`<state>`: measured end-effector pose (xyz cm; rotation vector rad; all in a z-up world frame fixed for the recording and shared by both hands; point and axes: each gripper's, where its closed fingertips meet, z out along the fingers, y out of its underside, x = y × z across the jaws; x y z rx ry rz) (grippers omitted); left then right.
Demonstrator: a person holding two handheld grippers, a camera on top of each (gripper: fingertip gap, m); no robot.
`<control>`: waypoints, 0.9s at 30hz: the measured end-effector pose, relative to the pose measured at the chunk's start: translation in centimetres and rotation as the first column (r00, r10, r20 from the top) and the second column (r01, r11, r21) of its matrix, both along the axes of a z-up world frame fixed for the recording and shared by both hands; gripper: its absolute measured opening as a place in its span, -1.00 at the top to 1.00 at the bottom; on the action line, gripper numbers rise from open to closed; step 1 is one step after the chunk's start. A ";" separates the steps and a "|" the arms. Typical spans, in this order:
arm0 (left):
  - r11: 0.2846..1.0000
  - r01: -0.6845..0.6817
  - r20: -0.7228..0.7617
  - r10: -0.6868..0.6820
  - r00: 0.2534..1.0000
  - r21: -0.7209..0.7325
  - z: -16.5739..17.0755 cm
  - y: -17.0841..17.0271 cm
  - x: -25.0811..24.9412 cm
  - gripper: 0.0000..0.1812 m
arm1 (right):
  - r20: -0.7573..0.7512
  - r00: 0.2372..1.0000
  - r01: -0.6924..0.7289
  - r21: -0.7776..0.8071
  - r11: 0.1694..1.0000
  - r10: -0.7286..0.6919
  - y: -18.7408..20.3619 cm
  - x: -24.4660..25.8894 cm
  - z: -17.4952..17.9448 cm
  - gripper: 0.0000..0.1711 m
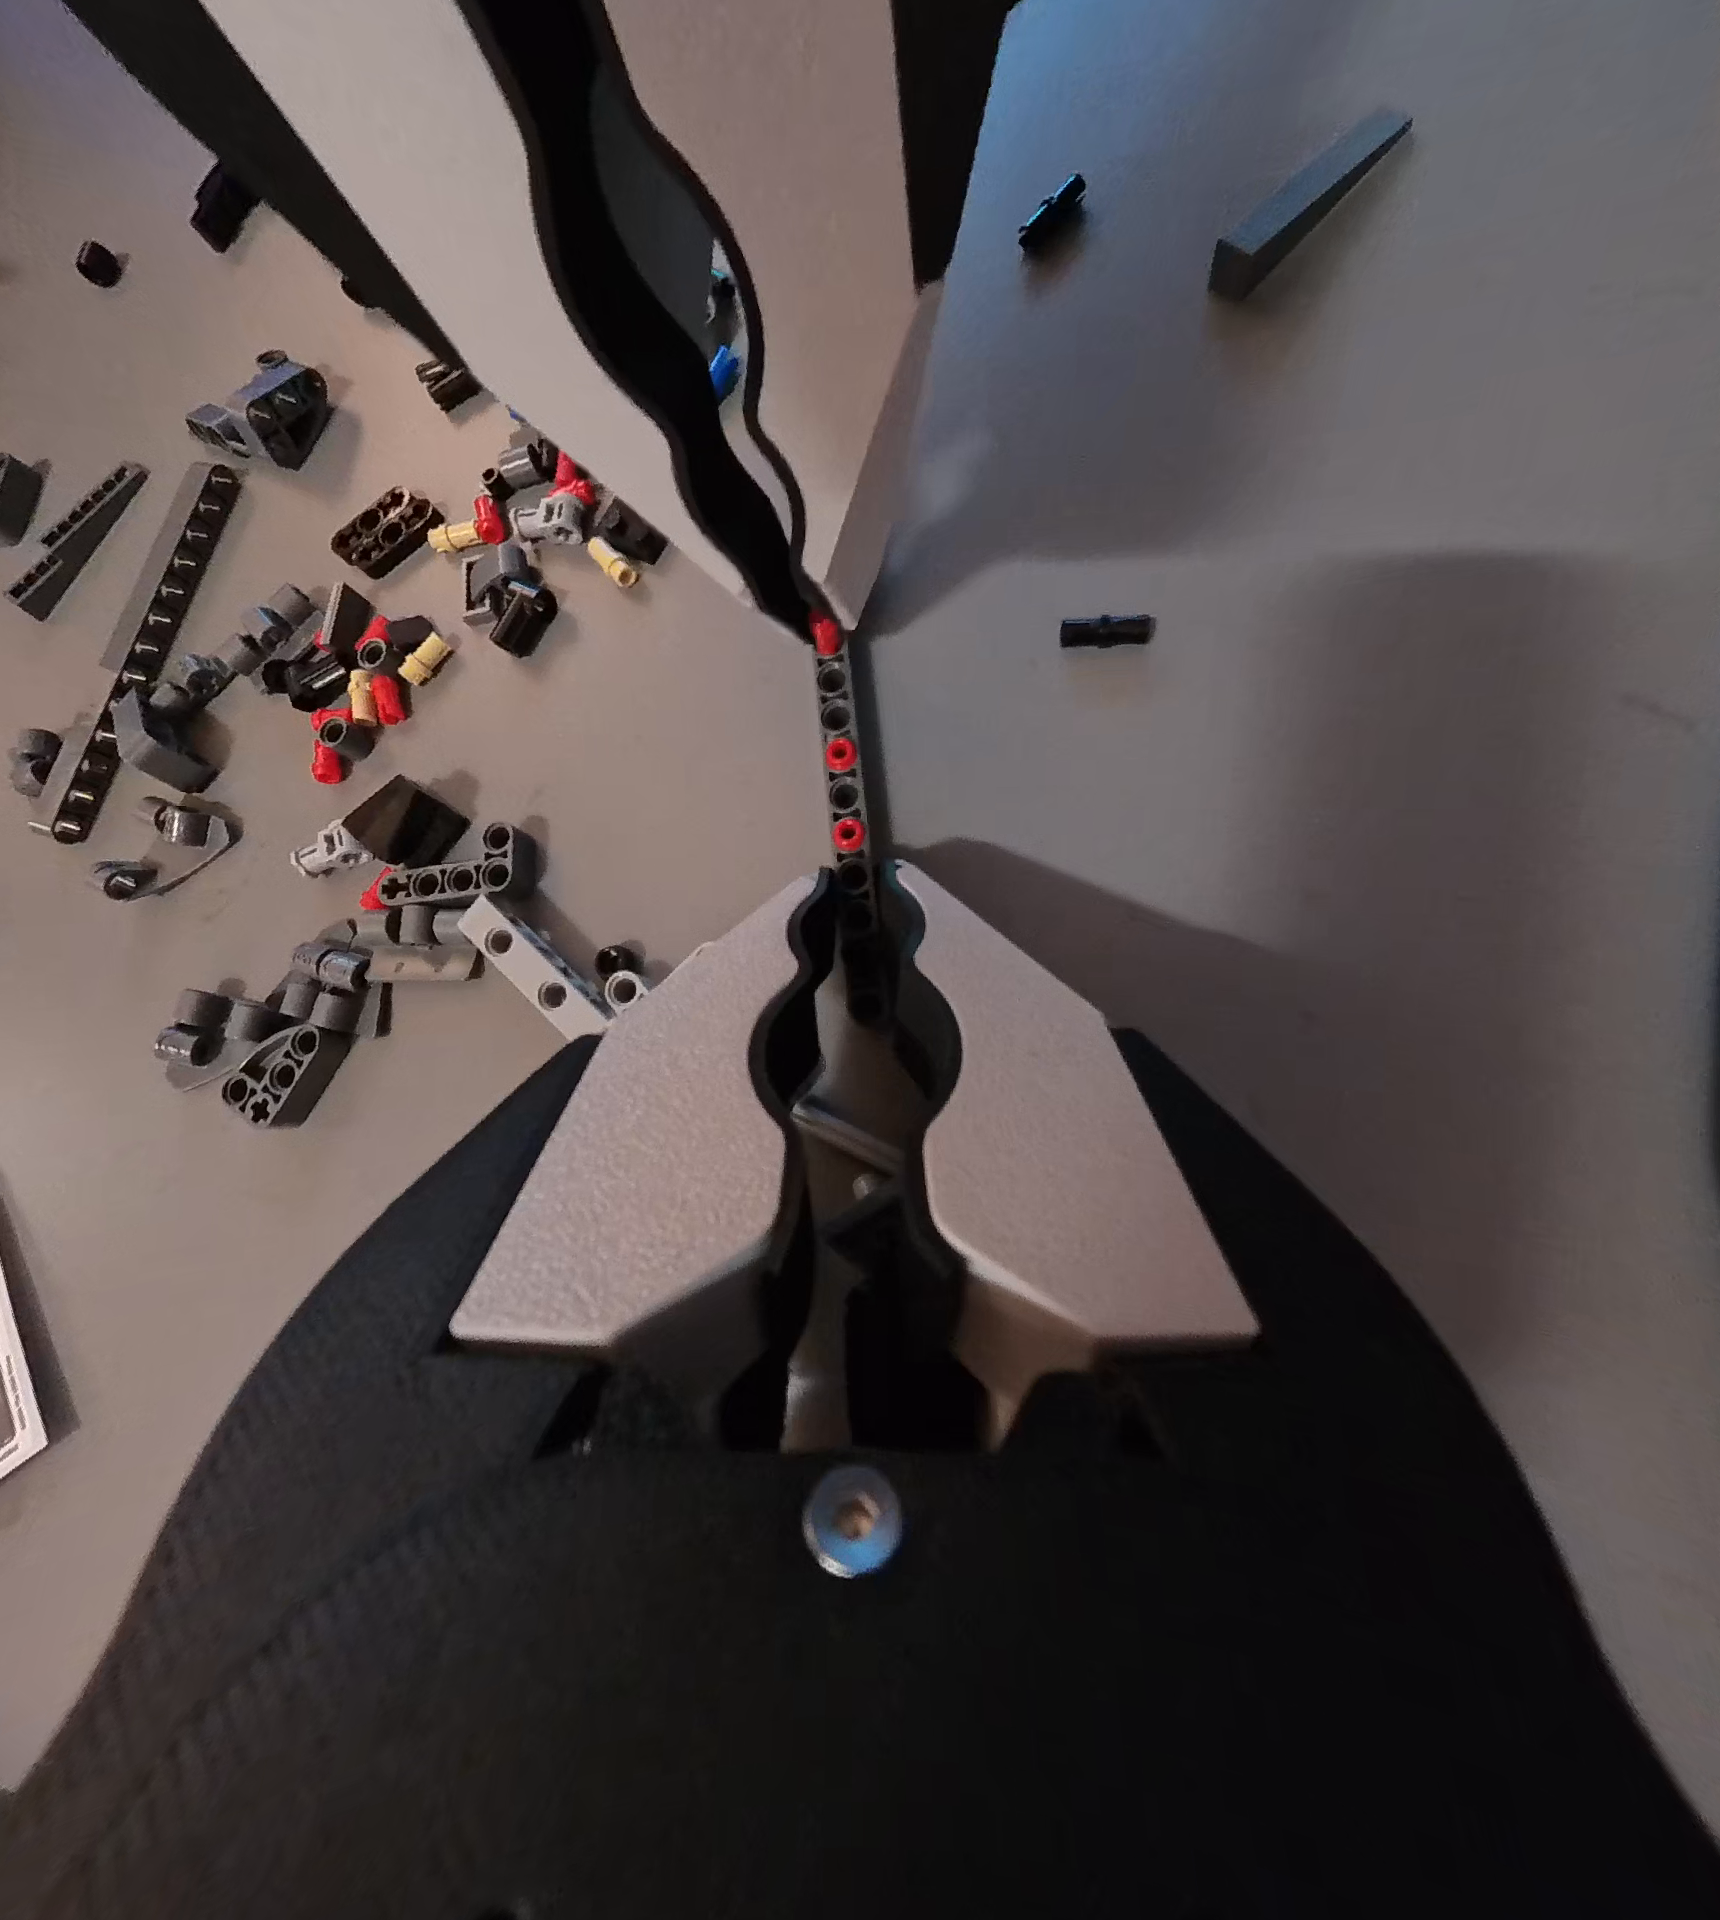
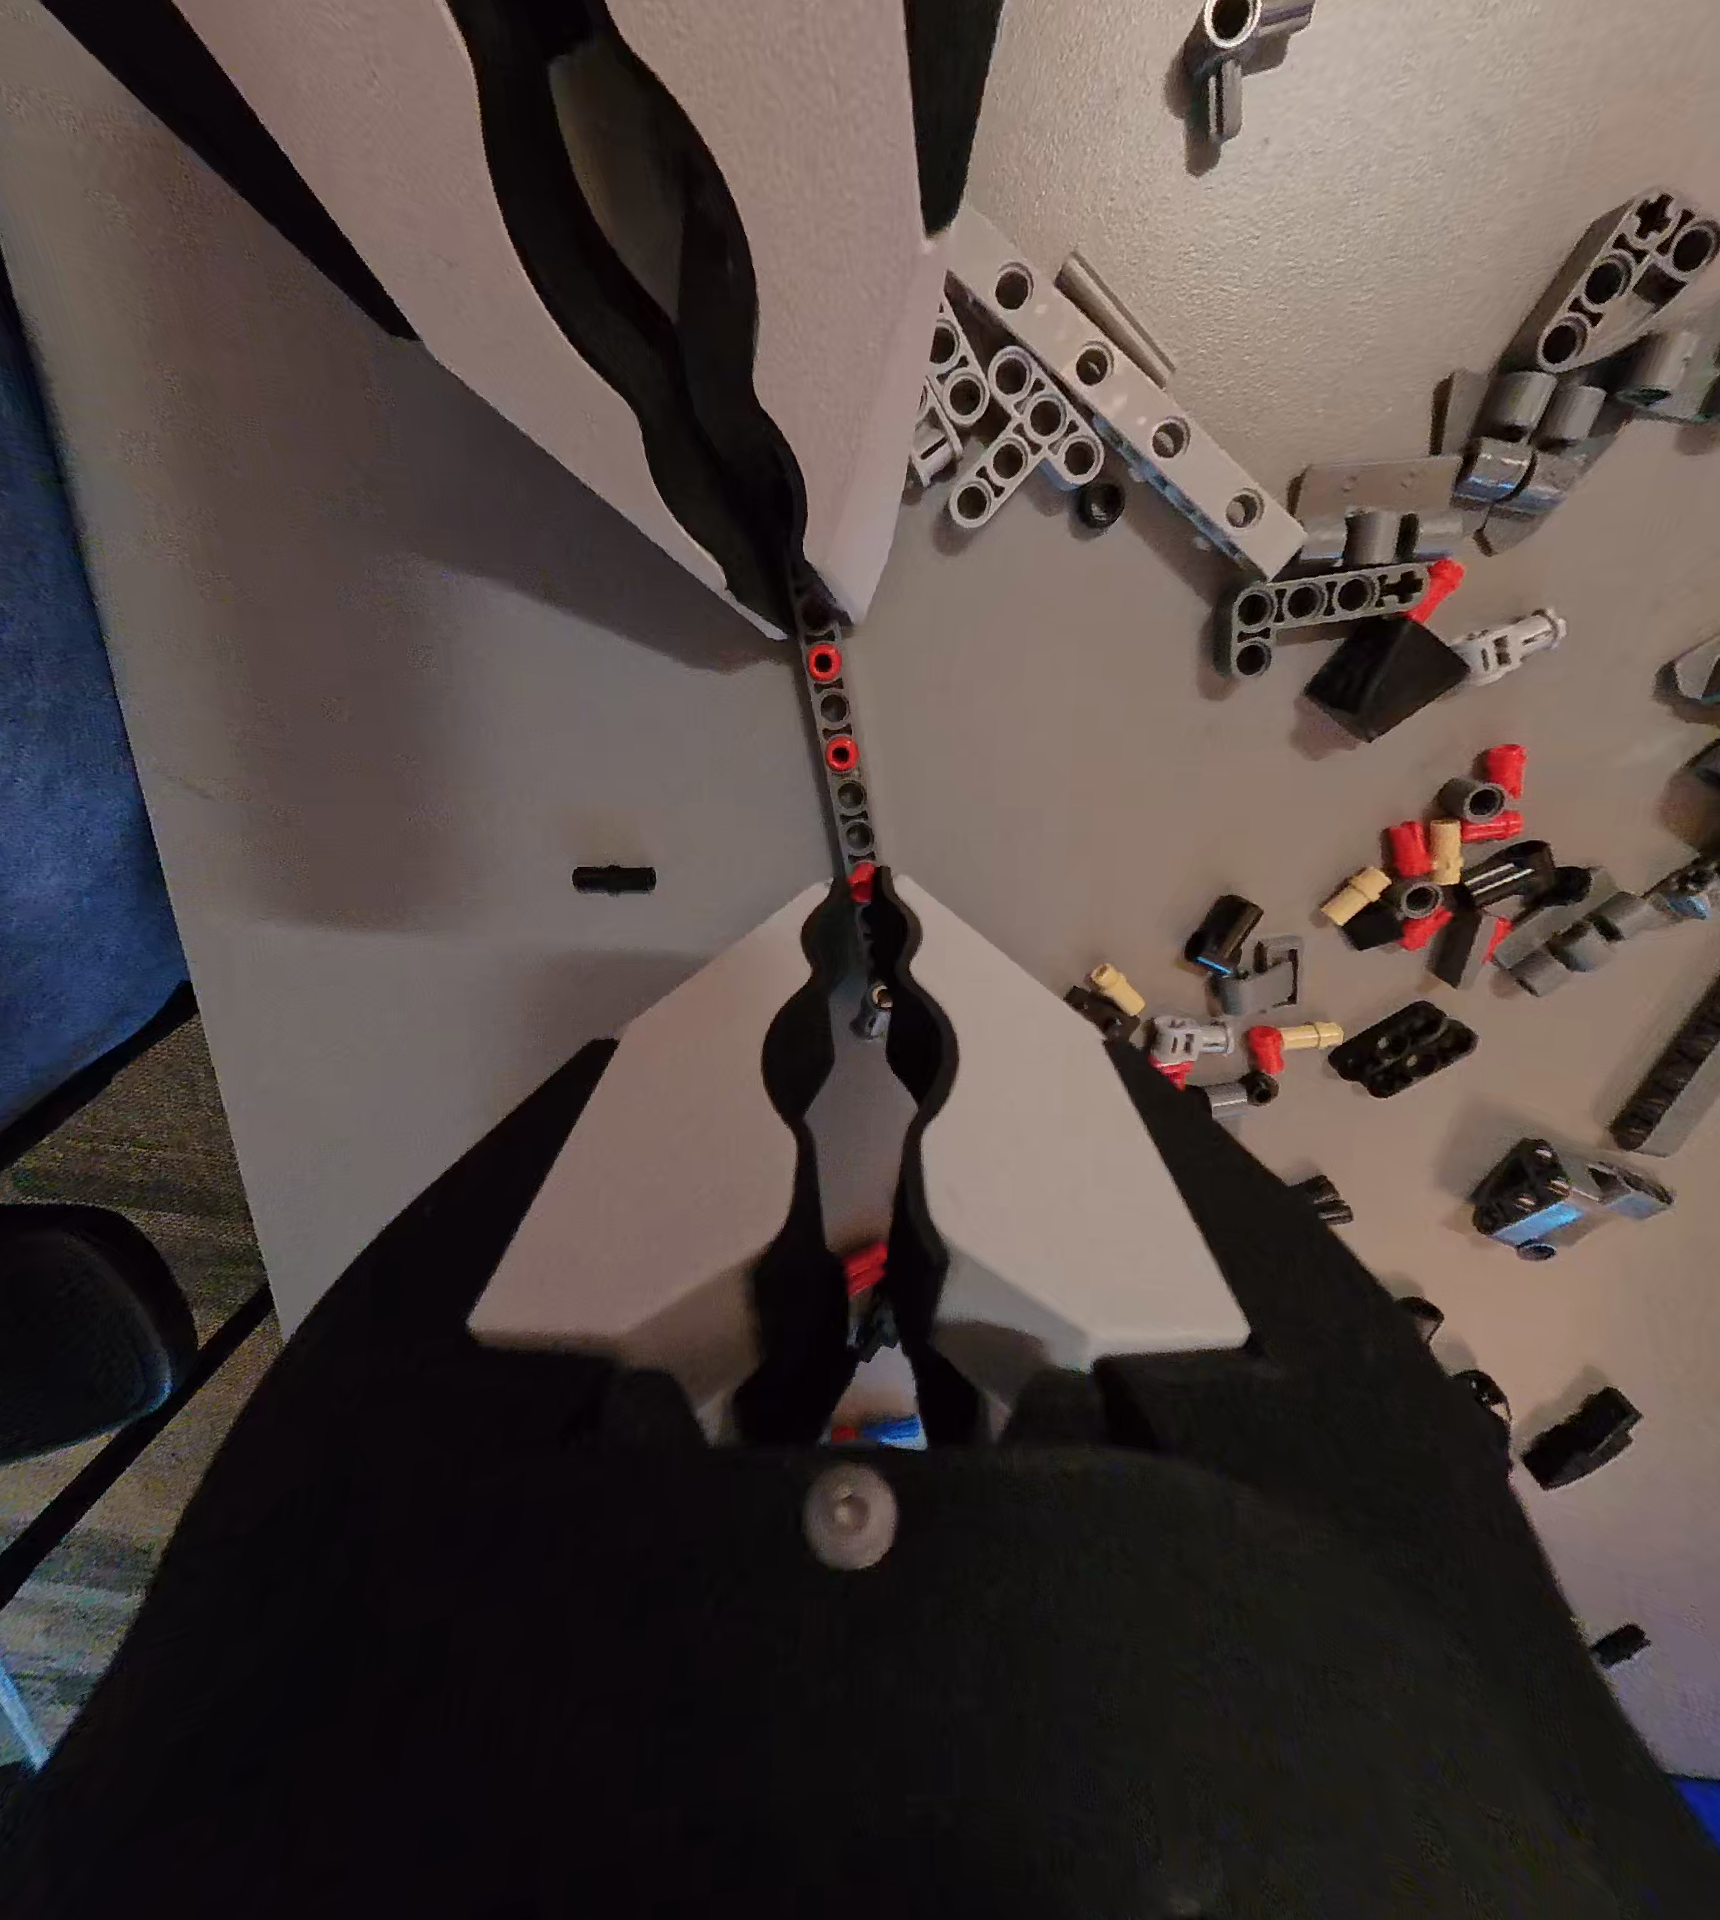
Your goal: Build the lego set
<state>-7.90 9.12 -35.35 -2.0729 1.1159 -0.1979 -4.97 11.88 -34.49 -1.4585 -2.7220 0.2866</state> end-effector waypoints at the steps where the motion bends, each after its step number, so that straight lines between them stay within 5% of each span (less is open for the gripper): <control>1: 1.000 -0.001 0.000 0.001 1.000 0.000 0.0 0.0 0.0 0.94 | 0.003 1.000 -0.001 0.002 1.000 0.001 0.0 0.0 0.0 0.99; 27: 1.000 -0.004 0.013 0.004 1.000 -0.013 0.0 -0.1 0.0 0.94 | 0.002 1.000 0.024 0.076 0.997 -0.024 0.0 -0.2 -0.1 1.00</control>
